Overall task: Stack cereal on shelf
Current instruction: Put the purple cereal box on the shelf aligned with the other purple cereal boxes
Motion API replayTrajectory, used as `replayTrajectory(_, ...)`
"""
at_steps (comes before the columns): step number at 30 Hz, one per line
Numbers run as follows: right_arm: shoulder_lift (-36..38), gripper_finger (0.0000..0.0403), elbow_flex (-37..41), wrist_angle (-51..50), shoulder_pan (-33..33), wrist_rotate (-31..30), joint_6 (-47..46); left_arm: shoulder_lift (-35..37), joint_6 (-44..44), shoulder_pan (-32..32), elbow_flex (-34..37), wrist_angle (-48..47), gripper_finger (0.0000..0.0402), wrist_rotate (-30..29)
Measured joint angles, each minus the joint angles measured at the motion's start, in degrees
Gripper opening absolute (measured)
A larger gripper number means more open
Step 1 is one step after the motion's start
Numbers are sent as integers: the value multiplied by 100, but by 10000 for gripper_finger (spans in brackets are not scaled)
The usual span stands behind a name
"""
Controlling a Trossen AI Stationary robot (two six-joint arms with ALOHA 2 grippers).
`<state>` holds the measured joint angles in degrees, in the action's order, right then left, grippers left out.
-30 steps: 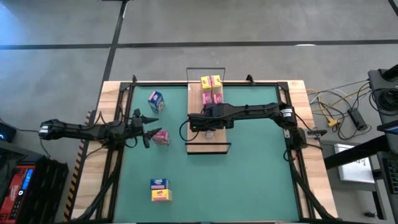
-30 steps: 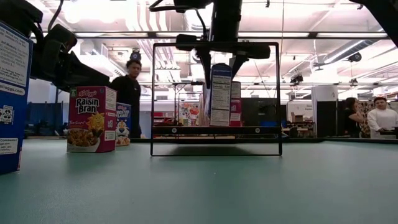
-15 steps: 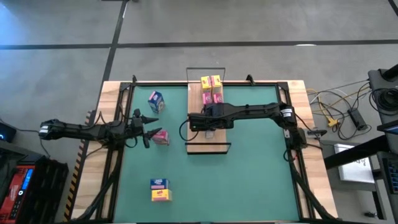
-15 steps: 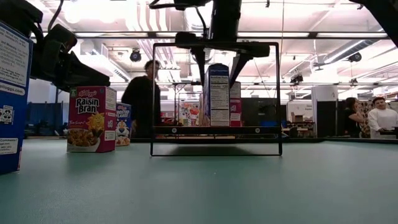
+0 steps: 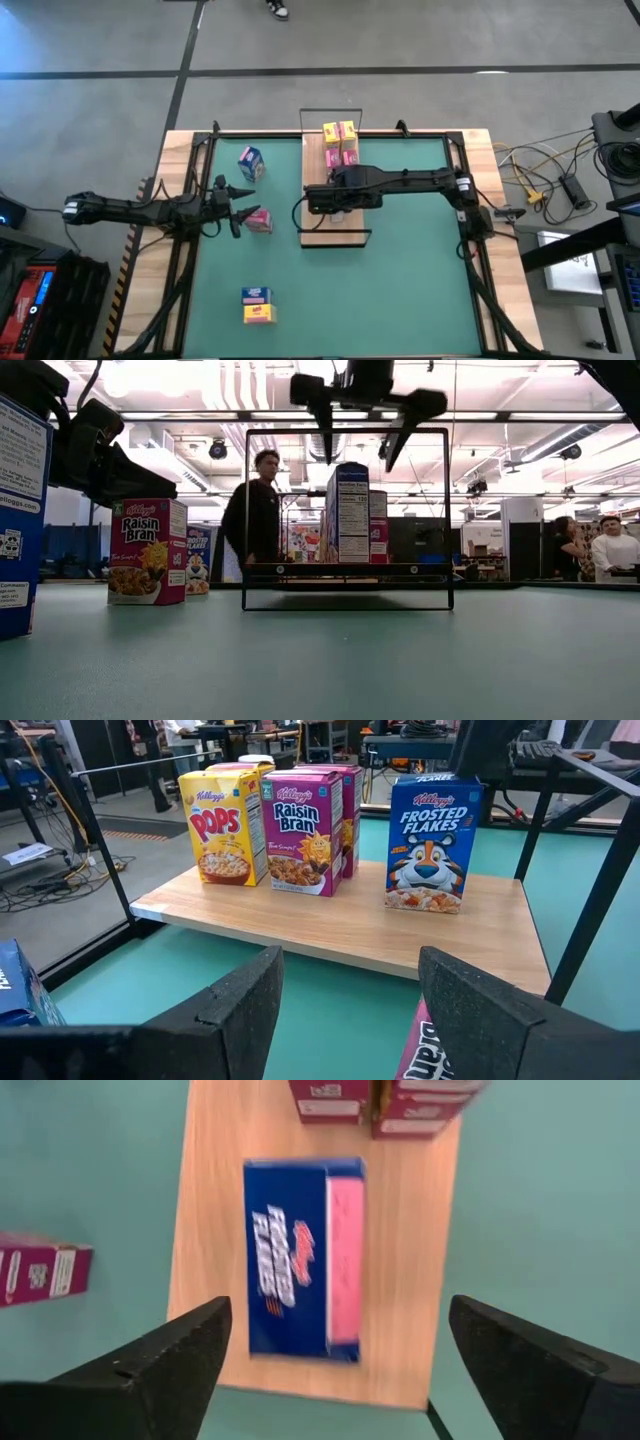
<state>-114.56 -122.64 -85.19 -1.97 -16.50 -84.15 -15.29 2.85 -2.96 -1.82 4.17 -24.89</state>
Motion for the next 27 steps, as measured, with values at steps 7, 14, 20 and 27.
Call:
replayTrajectory(7, 16, 364, -550, -472, -342, -299, -28, 0, 1, 0, 1, 2, 218, 0)
replayTrajectory(14, 579, 364, -454, -476, -1043, -1139, 41, 0, 2, 0, 0, 6, 218, -1)
replayTrajectory(20, 1570, 361, 767, -217, -1960, -2247, -435, 0, 0, 0, 0, 6, 218, 1)
replayTrajectory(27, 3036, 342, 3392, 1833, -2699, -2821, -109, -9, 2, 0, 1, 5, 218, -1)
